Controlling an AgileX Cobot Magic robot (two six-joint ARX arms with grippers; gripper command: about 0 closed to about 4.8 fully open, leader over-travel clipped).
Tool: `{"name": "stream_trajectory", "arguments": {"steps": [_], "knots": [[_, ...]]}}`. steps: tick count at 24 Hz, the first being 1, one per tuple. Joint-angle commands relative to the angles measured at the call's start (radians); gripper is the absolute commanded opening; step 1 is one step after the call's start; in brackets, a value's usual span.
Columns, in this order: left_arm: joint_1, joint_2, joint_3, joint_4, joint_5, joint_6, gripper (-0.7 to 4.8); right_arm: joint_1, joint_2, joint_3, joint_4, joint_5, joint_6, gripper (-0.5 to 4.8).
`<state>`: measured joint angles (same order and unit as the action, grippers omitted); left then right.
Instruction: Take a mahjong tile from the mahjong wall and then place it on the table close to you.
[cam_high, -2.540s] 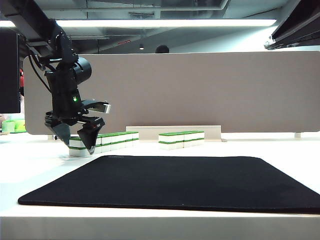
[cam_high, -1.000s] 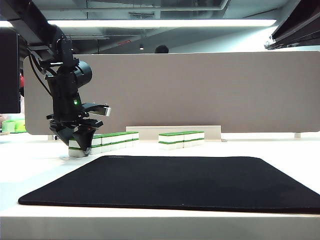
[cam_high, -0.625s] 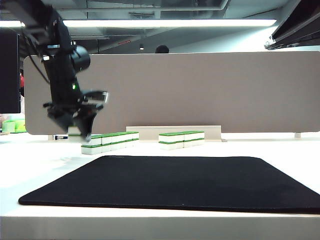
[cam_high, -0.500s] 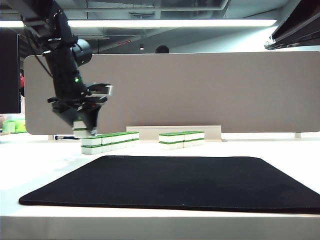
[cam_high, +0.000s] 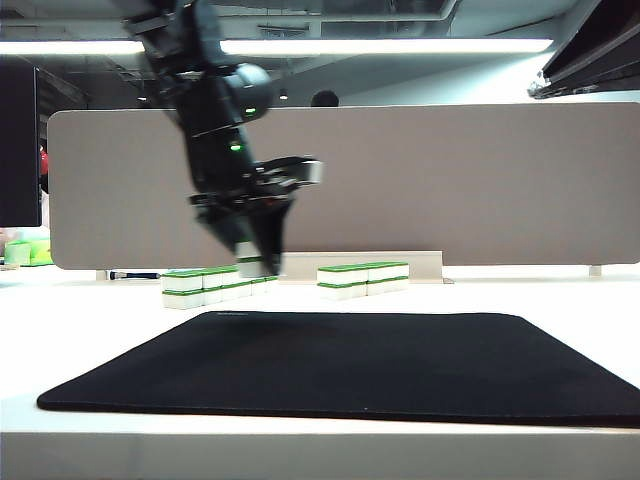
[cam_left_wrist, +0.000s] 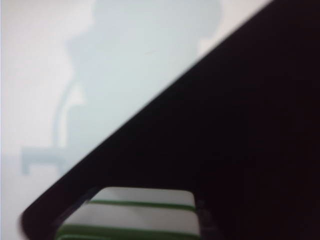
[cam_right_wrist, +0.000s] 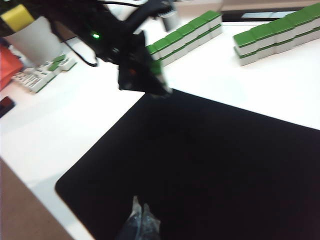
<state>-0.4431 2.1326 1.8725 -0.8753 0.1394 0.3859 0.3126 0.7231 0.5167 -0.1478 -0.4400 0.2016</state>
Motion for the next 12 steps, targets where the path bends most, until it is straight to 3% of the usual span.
{"name": "stream_trajectory", "arguments": {"steps": [1,12], "knots": [[-0.080,-0.011,0.005,0.005,0.023,0.078,2.32,0.000,-0.003,0.003,0.010,-0.109,0.002,-0.01],[-0.195,-0.010,0.005,-0.068,0.030,0.142,2.32,0.000,-0.013,0.003,-0.058,-0.208,0.005,-0.01]]}}
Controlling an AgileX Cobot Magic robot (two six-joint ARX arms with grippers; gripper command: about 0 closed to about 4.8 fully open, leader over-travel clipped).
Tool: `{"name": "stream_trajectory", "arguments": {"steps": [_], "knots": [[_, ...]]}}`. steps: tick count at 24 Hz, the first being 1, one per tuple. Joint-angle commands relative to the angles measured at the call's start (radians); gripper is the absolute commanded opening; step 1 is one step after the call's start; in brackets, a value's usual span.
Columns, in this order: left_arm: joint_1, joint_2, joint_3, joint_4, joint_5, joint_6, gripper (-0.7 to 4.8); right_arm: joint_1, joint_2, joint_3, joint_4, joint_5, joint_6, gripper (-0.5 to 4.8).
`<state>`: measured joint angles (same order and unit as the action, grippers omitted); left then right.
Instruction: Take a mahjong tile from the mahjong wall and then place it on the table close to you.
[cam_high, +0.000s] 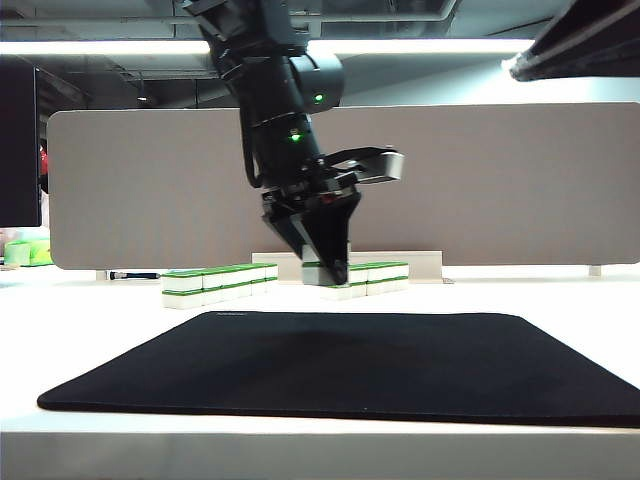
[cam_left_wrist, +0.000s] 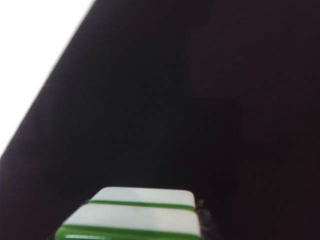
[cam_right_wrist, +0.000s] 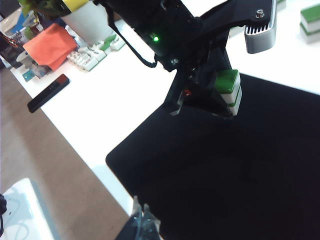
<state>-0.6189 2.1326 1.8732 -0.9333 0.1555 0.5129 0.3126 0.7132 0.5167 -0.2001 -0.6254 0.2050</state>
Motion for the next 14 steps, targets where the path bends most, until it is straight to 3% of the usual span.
{"name": "stream_trajectory", "arguments": {"steps": [1,5,14], "knots": [[-0.023,-0.010,0.004,-0.009,0.021,0.015,2.32,0.000,-0.003,0.003,-0.006,-0.033,0.002,-0.01],[-0.052,-0.003,0.004,-0.008,0.113,0.057,2.32,0.000,-0.003,0.003,-0.006,-0.064,0.002,-0.01],[-0.163,0.050,0.004,0.024,0.138,0.127,2.32,0.000,-0.003,0.003,-0.005,-0.085,0.002,-0.01]]}}
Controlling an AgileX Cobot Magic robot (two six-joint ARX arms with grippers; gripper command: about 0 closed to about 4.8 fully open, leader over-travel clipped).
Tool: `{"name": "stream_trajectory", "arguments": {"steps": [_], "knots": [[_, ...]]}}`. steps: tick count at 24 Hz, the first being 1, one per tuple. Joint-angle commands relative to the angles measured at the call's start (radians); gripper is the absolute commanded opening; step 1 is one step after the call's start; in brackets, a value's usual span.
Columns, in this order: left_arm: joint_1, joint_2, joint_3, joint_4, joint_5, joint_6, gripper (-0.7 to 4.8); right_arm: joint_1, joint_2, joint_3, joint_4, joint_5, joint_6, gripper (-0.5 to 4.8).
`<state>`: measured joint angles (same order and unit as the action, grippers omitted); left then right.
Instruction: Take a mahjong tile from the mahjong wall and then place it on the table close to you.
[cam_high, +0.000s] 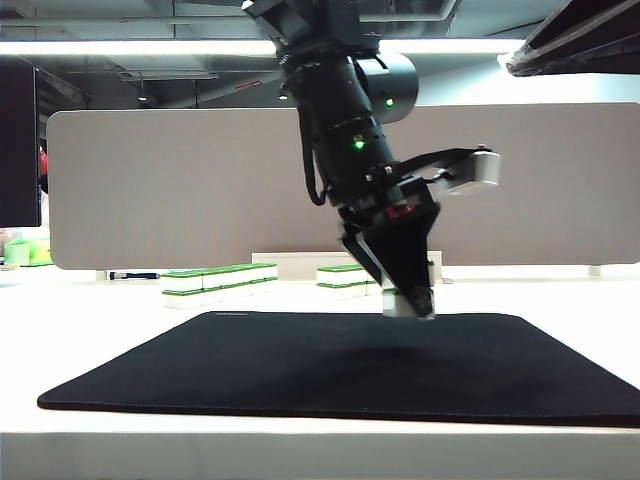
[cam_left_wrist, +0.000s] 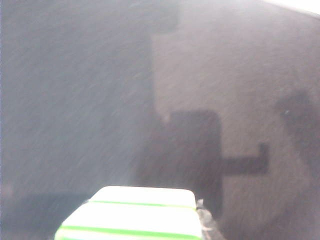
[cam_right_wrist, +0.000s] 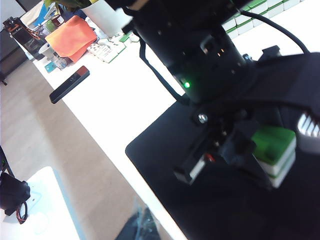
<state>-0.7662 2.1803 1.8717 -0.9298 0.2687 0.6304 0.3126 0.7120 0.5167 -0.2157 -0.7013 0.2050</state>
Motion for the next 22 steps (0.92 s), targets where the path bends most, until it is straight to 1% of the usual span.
{"name": "stream_trajectory", "arguments": {"steps": [1,4,7,9,12,18,19,20,21,22], "knots": [[-0.032,0.005,0.005,0.042,0.040,0.010,2.32,0.000,-0.002,0.003,0.011,-0.009,0.002,-0.01],[-0.050,0.028,0.005,0.088,0.050,0.010,2.32,0.000,-0.002,0.003,0.011,-0.008,0.001,-0.01],[-0.055,0.051,0.005,0.071,0.030,0.009,2.32,0.000,-0.002,0.003,0.011,-0.009,0.002,-0.01],[-0.055,0.055,0.005,0.071,-0.026,0.009,2.32,0.000,-0.002,0.003,0.011,-0.008,0.002,-0.01],[-0.055,0.055,0.005,0.070,-0.072,0.009,2.33,0.000,-0.002,0.003,0.011,-0.009,0.002,-0.01],[-0.055,0.069,0.005,0.044,-0.066,0.009,2.47,0.000,-0.002,0.003,0.011,-0.009,0.002,-0.01],[-0.055,0.079,0.005,0.025,-0.065,0.009,2.84,0.000,-0.002,0.003,0.011,-0.008,0.002,-0.01],[-0.055,0.083,0.005,0.018,-0.066,0.008,3.34,0.000,-0.002,0.003,0.011,-0.008,0.002,-0.01],[-0.055,0.083,0.005,0.014,-0.066,0.009,3.51,0.000,-0.002,0.003,0.011,-0.008,0.002,-0.01],[-0.055,0.083,0.006,0.014,-0.066,0.008,3.51,0.000,-0.002,0.003,0.011,-0.008,0.001,-0.01]]}}
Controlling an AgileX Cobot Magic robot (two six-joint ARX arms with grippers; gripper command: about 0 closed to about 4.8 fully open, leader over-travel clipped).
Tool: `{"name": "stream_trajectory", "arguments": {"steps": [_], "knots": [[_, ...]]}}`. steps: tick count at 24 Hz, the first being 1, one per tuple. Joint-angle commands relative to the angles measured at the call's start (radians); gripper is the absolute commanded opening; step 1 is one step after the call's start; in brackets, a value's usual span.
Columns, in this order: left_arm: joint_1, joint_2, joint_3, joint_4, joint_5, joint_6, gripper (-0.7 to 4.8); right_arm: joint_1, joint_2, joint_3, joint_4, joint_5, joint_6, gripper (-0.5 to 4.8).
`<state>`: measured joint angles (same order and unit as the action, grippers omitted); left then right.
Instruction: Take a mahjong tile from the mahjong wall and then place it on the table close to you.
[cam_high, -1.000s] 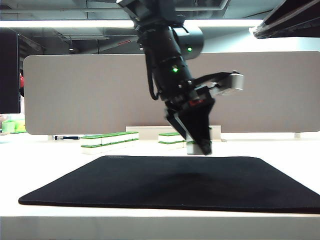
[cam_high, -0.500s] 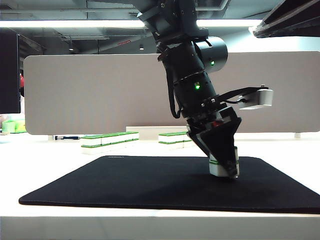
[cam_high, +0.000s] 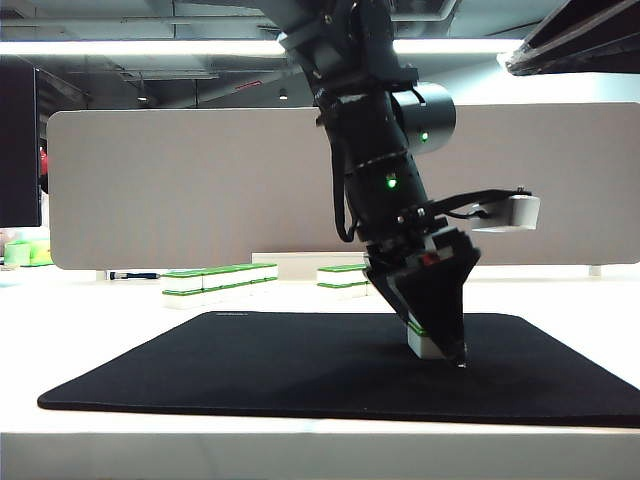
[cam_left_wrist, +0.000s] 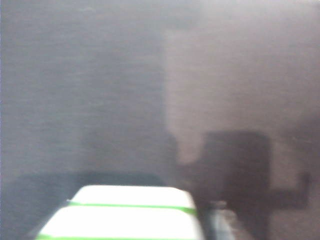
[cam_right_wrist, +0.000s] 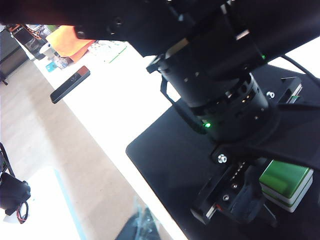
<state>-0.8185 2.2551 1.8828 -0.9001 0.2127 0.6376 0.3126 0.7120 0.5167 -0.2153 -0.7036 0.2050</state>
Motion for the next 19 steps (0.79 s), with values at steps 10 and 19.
{"name": "stream_trajectory", "arguments": {"steps": [10,19], "knots": [[0.000,-0.091,-0.004,-0.086,-0.113,-0.028,4.14,0.000,-0.002,0.003,0.011,-0.006,0.001,-0.01],[0.194,-0.212,-0.003,-0.183,-0.164,-0.227,4.57,-0.001,-0.002,0.003,0.011,-0.006,0.001,-0.01]]}}
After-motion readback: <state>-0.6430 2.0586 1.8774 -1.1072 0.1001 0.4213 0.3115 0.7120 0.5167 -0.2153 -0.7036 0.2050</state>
